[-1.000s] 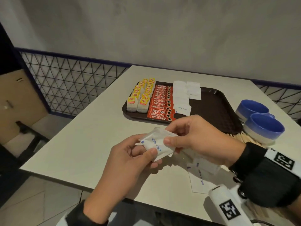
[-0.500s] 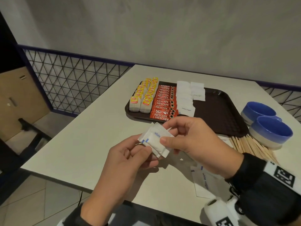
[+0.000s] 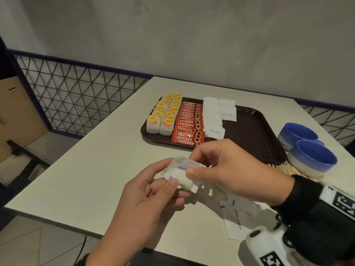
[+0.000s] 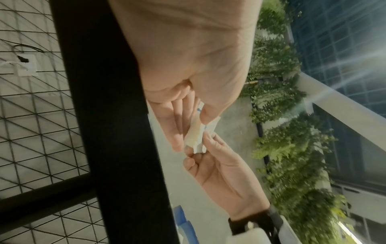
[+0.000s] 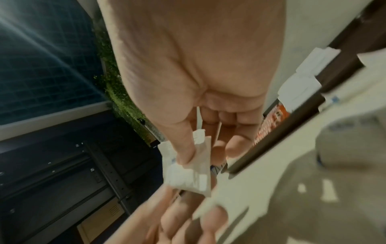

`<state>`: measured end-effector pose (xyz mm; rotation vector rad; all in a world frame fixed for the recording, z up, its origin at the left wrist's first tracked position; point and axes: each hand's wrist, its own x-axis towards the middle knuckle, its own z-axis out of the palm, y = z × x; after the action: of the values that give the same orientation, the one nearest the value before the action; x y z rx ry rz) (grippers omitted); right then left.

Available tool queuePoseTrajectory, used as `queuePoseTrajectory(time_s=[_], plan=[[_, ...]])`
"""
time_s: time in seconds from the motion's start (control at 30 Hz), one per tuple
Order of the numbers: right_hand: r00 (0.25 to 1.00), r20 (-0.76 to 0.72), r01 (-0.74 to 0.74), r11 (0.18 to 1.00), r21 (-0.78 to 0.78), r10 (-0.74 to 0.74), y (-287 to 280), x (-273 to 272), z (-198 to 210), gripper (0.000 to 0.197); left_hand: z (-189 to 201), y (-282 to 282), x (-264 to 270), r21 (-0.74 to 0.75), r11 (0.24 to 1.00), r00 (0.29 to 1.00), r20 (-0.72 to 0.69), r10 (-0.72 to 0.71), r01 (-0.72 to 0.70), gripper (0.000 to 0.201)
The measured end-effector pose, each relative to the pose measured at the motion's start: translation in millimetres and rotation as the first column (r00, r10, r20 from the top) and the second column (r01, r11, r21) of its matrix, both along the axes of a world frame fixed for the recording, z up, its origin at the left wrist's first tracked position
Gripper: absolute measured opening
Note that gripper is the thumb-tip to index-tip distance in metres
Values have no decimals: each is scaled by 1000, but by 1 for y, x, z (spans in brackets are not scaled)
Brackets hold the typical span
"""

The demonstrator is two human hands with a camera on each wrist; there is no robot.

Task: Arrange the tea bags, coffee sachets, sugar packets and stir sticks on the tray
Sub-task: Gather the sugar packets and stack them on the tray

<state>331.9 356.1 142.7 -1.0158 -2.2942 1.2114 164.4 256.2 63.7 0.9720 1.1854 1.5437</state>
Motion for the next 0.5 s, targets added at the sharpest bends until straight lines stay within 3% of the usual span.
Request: queuePoseTrajectory(time_s=[0.1,0.2,0.33,0.5], plan=[[999,27,27,1000,12,-28,24,19,27,8,16,10,3,-34,998,998,26,-60,61,37],[976,98,182,975,131,-196,67,41,52,7,61,35,-2,100,989,993,-40,-109,112,39],[879,238,370,906,208,-413,145,64,58,7,119,101,-3,200,961,981,-43,-187,192,11],[796,397,399,890,221,-456,207,69,39,8,96,176,0,75,965,959,115,-259,252,19]])
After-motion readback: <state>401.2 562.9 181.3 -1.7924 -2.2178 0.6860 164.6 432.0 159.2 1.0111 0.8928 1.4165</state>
